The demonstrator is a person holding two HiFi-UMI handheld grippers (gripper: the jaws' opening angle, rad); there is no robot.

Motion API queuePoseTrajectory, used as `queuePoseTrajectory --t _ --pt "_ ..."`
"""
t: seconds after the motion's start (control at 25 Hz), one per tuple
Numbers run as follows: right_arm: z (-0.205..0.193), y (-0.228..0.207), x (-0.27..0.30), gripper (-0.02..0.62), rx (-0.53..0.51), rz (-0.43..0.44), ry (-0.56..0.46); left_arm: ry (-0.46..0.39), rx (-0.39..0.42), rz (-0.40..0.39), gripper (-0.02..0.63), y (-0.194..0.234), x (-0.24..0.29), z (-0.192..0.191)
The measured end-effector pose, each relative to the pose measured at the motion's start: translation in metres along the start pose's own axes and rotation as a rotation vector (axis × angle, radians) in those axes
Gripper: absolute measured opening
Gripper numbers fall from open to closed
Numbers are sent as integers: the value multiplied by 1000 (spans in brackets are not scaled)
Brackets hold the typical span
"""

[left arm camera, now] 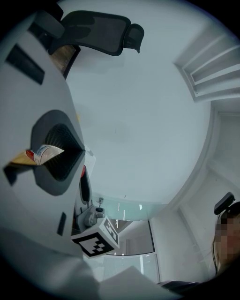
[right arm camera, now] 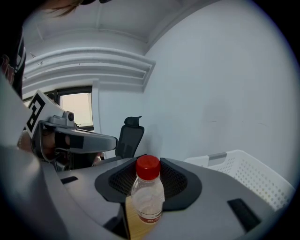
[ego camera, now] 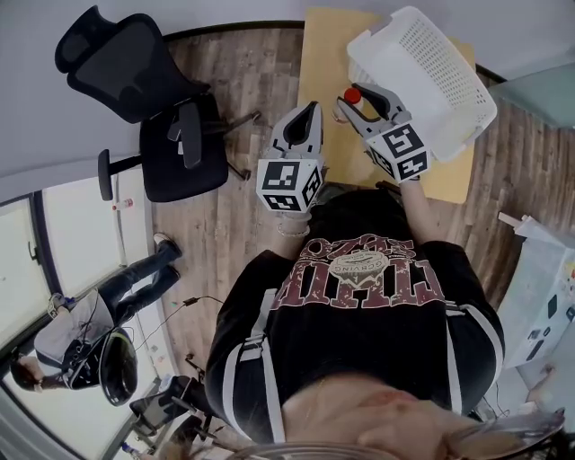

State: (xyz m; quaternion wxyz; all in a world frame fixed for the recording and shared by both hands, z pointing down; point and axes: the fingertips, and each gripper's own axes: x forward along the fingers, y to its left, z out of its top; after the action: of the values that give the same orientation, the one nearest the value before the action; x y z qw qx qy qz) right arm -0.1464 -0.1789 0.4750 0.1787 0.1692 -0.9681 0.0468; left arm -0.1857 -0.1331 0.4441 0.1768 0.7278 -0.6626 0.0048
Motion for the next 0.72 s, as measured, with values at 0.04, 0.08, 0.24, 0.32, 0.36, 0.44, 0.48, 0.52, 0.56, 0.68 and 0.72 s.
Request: queuePoseTrajectory --t 0.04,0.08,0.24,0.32,0.36,0.44,0.48,0.52,0.56,0.68,0.72 --pt "-3 -1 1 156 1 -1 4 3 1 1 46 0 1 -2" --pt "-7 -1 2 156 2 -1 8 6 1 2 46 1 2 -3" --pt "-18 -2 7 156 0 0 25 14 -1 7 46 5 5 -7" --pt "-22 -1 9 156 6 3 31 19 -2 8 46 5 7 -9" --pt "-23 -1 9 156 10 5 33 22 -3 8 46 5 7 -10" --pt "-26 -1 10 156 17 10 35 25 -4 6 46 5 9 -11" --pt "-28 -2 11 156 19 12 36 27 -5 6 46 4 11 -11" --pt "-30 -3 11 156 20 12 37 27 -5 5 46 4 12 -11" --pt "-32 -4 11 156 19 12 39 28 -5 4 46 4 13 -11" --pt "-38 -6 13 156 22 8 49 36 -6 4 46 4 17 -12" --pt "-39 -6 13 156 25 9 52 39 -7 3 46 4 18 -12"
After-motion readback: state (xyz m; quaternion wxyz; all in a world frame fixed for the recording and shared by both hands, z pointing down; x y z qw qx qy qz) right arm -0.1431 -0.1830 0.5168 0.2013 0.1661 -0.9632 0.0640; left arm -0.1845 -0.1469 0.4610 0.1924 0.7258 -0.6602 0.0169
